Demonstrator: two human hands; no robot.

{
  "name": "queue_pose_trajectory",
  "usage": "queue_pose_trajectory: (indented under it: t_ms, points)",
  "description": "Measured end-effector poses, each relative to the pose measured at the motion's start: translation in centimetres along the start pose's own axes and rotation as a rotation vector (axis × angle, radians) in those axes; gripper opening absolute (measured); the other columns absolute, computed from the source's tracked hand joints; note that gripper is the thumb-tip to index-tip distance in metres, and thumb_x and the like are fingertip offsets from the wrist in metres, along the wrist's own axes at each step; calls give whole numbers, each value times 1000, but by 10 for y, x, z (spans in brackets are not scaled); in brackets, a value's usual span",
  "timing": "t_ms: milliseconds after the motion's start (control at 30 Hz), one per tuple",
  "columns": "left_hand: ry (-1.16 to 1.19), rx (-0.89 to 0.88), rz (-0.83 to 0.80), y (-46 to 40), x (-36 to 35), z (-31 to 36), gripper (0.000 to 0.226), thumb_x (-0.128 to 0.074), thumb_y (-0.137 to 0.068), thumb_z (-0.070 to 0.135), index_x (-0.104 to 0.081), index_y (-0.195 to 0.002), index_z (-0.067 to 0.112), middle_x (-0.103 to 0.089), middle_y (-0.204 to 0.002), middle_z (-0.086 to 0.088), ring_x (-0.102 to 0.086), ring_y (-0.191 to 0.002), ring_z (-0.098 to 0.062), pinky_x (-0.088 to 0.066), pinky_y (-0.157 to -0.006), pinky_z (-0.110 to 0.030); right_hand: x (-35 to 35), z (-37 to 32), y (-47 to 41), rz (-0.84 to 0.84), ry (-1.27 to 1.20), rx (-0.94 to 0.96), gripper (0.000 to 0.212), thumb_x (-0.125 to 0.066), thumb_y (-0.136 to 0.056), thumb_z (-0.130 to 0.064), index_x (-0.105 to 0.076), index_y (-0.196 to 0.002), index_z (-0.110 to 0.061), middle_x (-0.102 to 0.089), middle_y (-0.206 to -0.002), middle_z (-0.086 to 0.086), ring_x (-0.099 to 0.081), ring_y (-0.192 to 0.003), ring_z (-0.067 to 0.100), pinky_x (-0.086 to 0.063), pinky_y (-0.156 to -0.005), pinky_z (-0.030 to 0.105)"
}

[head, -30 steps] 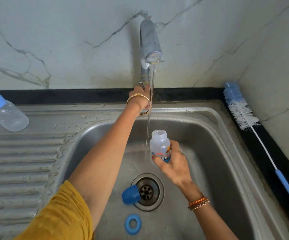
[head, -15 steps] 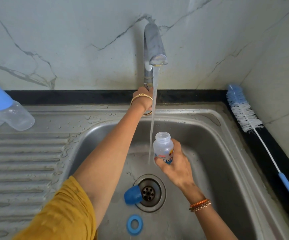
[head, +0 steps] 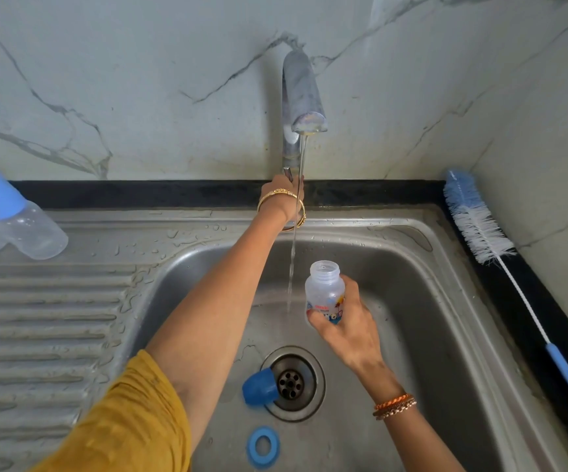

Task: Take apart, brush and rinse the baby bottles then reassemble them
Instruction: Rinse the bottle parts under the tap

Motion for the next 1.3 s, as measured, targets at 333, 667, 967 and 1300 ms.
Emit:
queue_pose_trajectory:
  t_ms: [333,667,967,1300]
  points:
    - [86,20,-2,0,-1,-1,45,-37,-99,34,-53,-116,-4,-59,-116,-21,-60,-103,-36,-51,-91,-44,1,0,0,5,-13,-7,57,-67,-78,-31,-38,-126,-22,-55,-103,-5,-56,-89,18,-45,-74,29]
    - [162,29,1,-2,-3,-7,41,-41,-98,30,-52,-117,-5,-58,-118,-22,-58,-107,-37,-49,-93,-45,2,2,-1,11,-12,-4,57,-67,-78,-30,-37,-126,-22,-54,-101,-6,-55,-86,16,-41,-70,26]
    - [-62,27,58,35,28,-18,65,-40,-91,57,-43,-130,6,-57,-119,-15,-52,-116,-34,-43,-96,-43,1,2,-3,20,-11,28,62,-73,-72,-29,-38,-123,-21,-55,-107,-5,-57,-87,16,-47,-72,28]
    - [355,168,5,163,2,-147,42,-56,-91,12,-47,-132,13,-57,-127,-6,-53,-90,-12,-44,-83,-25,-9,-50,-16,90,-200,74,59,-78,-71,-29,-43,-117,-17,-55,-97,-5,-57,-82,12,-43,-64,10]
Point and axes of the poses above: each hand's wrist, its own y-axis away from the middle knuckle, its own x-axis out of the back of the hand, z = x × y, the point moved 7 cm from there along -y, towards the middle knuckle
